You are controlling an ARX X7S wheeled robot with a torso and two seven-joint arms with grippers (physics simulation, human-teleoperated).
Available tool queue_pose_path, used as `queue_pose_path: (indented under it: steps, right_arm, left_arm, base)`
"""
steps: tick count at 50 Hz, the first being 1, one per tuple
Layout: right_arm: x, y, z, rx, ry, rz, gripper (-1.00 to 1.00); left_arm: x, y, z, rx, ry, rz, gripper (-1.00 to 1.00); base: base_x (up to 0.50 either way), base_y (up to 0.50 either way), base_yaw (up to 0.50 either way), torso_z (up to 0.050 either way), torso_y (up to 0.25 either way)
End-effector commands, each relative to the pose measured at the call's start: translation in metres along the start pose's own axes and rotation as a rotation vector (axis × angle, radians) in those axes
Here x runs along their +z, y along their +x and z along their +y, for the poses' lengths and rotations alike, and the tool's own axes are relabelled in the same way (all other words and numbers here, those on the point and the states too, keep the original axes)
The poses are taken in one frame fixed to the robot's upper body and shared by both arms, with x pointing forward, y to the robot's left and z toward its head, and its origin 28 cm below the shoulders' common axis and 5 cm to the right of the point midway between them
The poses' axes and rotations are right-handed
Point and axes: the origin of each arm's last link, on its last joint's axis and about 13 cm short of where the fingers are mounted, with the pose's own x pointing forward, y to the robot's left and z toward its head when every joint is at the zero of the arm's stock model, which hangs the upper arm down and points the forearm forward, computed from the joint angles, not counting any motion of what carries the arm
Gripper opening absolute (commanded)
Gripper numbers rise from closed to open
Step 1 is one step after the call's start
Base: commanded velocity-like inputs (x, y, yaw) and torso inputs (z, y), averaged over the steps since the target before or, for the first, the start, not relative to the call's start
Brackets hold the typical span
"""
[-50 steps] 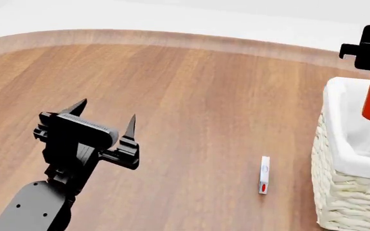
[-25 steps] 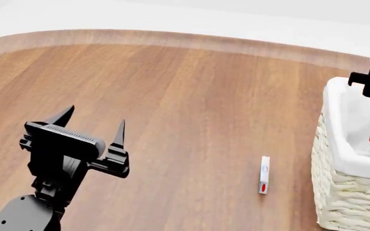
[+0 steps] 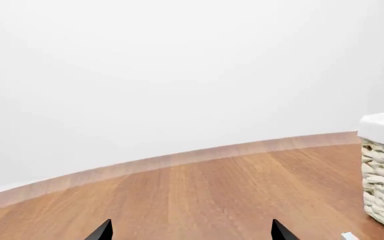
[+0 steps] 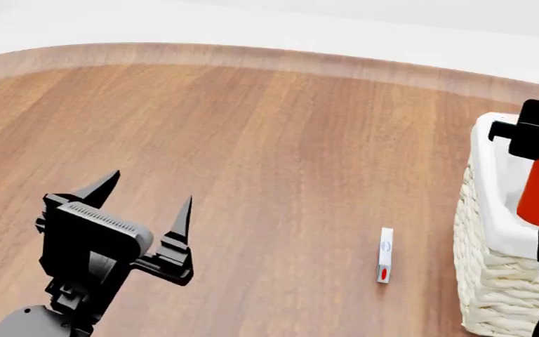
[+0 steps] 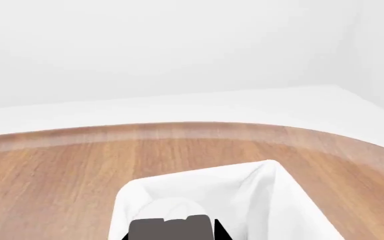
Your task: Pick up the ketchup, and put it in the basket.
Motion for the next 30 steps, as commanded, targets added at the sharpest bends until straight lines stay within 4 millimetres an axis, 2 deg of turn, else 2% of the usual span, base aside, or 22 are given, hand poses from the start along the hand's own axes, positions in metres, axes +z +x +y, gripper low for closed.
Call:
queue_pose_path:
  steps: [1,16,17,30]
  right_arm:
    - [-0.005,0.0,0.002,0.022,-0.022,-0.011,-1.0]
    - [-0.014,0.0,0.003,0.032,-0.072,0.013,-1.0]
    - [-0.014,0.0,0.003,0.032,-0.075,0.014,1.0]
    - [-0.018,0.0,0.004,0.053,-0.082,0.019,1.0]
  left_arm:
    - [-0.001,-0.004,-0.002,-0.028,-0.011,0.002,1.0]
    - [-0.002,-0.006,-0.003,-0.031,-0.015,0.001,1.0]
    - [-0.002,-0.006,-0.002,-0.03,-0.014,0.001,1.0]
    - [-0.001,-0.006,-0.003,-0.026,-0.018,-0.001,1.0]
  base:
    - [0.0,0.0,0.0,0.0,0.0]
    - [0.0,0.0,0.0,0.0,0.001]
    - [0.0,0.0,0.0,0.0,0.0]
    - [0.0,0.0,0.0,0.0,0.0]
